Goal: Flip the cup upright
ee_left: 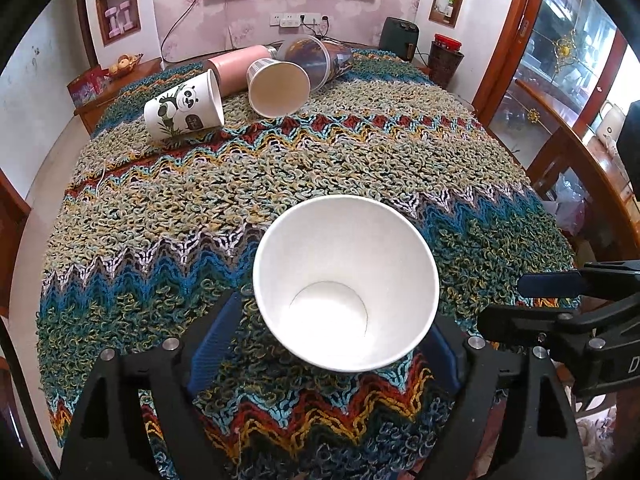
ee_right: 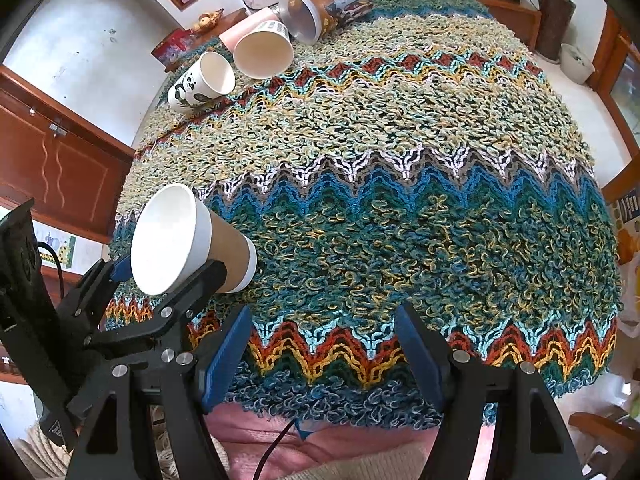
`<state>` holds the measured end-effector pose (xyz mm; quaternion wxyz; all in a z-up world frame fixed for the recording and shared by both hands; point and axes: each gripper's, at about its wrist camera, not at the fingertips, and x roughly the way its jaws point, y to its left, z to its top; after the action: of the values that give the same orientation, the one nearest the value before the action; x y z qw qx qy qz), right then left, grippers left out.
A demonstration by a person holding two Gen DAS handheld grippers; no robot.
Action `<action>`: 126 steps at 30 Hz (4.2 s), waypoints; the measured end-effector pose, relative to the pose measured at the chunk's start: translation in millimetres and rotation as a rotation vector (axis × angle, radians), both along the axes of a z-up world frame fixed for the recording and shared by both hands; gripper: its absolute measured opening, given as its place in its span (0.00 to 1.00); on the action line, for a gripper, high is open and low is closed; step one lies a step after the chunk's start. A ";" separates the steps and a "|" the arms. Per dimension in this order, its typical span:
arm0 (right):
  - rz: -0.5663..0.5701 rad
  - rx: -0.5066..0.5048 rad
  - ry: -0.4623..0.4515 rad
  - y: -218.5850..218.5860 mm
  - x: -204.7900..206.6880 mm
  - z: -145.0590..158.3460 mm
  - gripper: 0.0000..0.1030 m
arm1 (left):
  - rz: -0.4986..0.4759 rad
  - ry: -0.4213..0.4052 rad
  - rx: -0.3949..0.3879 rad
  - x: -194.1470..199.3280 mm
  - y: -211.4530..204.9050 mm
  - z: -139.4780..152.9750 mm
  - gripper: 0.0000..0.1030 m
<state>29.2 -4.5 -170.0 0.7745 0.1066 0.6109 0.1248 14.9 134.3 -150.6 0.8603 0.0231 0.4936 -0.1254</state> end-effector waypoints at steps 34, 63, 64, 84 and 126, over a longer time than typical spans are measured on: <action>0.022 -0.009 -0.143 4.3 -14.4 45.9 0.72 | -0.019 -0.041 0.022 -10.4 5.2 28.6 0.96; 0.070 -0.091 -0.434 21.2 -25.2 146.1 0.72 | 0.084 -0.101 0.080 -6.9 18.1 122.5 0.96; 0.068 -0.094 -0.445 22.1 -26.0 149.4 0.72 | 0.098 -0.102 0.083 -6.4 18.8 127.0 0.96; -0.015 -0.094 -0.503 28.8 -31.4 185.0 0.75 | 0.247 -0.064 0.061 -8.8 31.0 160.0 0.96; -0.064 -0.155 -0.523 32.3 -21.6 186.1 0.77 | 0.299 -0.083 0.084 -3.5 35.3 165.6 0.96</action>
<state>7.5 27.9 16.1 0.9153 0.0304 0.3942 0.0765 11.4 169.6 15.0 0.8874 -0.0094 0.4602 0.0257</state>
